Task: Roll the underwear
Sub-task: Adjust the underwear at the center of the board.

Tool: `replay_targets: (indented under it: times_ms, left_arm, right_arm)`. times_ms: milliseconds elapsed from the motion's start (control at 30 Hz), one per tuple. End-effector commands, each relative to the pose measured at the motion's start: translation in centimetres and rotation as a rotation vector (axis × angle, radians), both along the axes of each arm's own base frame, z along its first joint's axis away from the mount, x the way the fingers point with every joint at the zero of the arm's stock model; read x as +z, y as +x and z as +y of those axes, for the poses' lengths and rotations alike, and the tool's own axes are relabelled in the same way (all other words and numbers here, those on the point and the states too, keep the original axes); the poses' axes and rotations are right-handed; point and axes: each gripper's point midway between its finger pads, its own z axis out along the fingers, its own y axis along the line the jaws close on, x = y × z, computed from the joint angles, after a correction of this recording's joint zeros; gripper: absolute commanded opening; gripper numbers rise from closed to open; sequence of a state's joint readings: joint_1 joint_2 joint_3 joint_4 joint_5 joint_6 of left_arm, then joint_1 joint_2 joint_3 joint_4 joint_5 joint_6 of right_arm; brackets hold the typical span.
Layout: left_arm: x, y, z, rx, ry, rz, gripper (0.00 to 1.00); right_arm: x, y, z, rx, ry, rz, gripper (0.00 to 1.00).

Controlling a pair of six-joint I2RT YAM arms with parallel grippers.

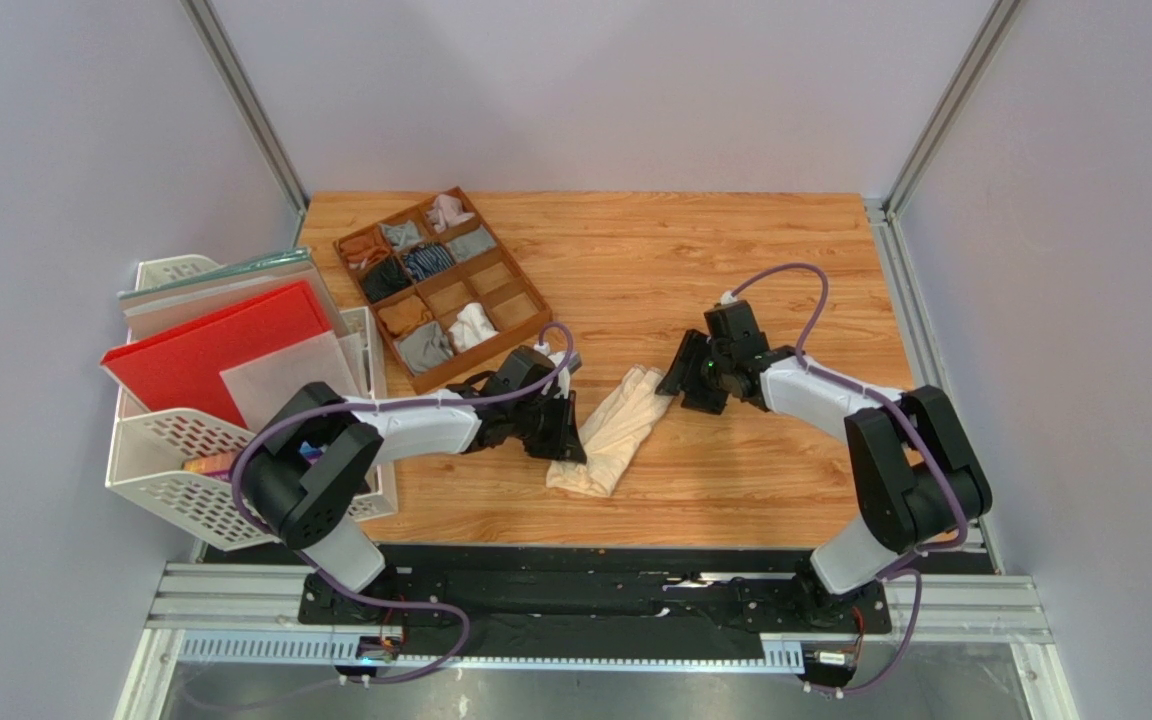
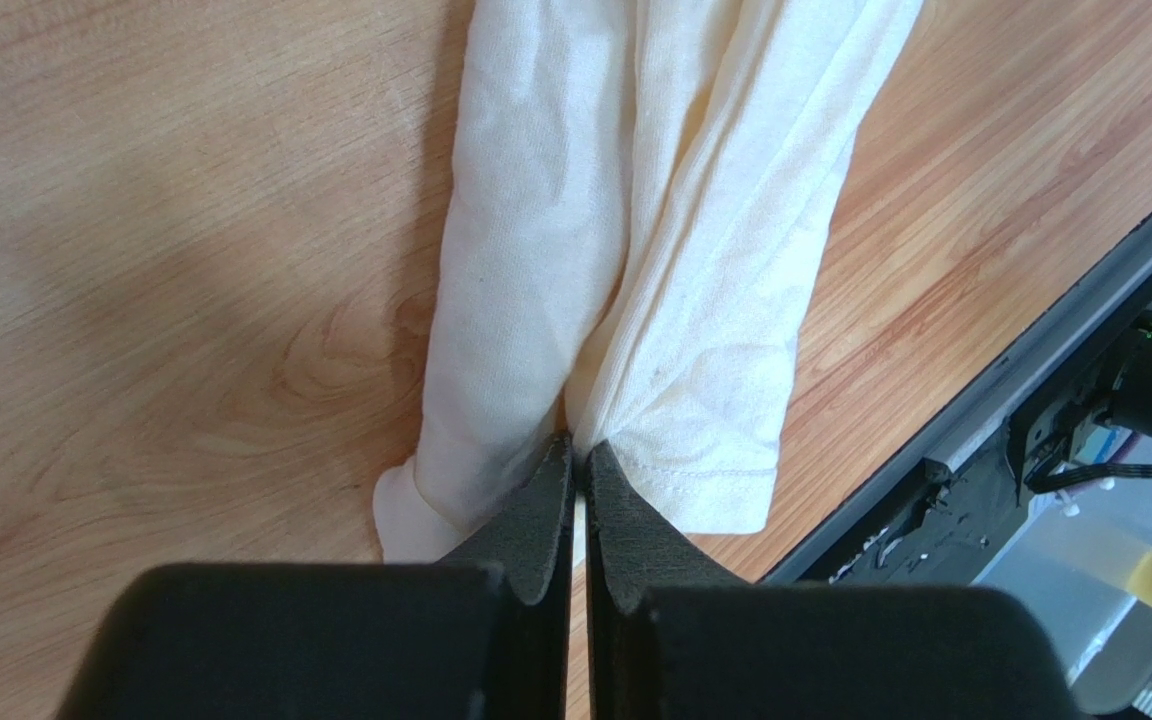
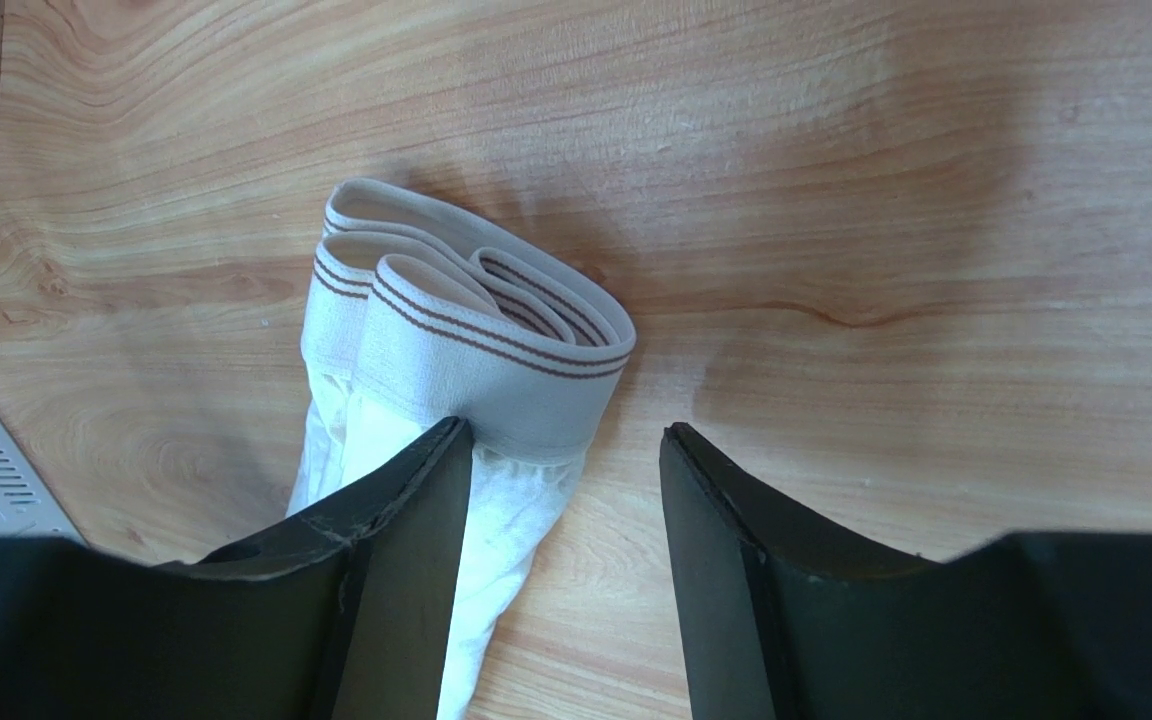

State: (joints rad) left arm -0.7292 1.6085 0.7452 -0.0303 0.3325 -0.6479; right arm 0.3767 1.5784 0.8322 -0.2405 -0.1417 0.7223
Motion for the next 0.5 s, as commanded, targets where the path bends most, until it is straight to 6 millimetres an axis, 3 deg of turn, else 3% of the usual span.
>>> replay_targets:
  times_ms: [0,233,333,367,467]
  left_arm:
    - [0.6,0.6,-0.6,-0.018,-0.042,-0.032,0.0]
    - [0.5,0.7,-0.7,-0.024,-0.042,-0.032,0.0]
    - [0.7,0.8,-0.8,-0.028,-0.049,-0.036,0.0]
    - [0.7,0.8,-0.7,-0.029,-0.045,-0.034,0.0]
    - [1.5,1.0,-0.8,-0.036,-0.04,-0.046,0.0]
  right_arm:
    - [0.2,1.7,0.9,-0.006,0.056,-0.038,0.52]
    - [-1.6,1.8,1.7,-0.005,0.083,0.008,0.52]
    - [-2.1,1.7,1.9,-0.002,0.089,0.023,0.47]
    - [-2.1,1.8,2.0,0.002,0.089,0.019,0.32]
    - [-2.2,1.7,1.5,-0.001,0.065,0.025,0.09]
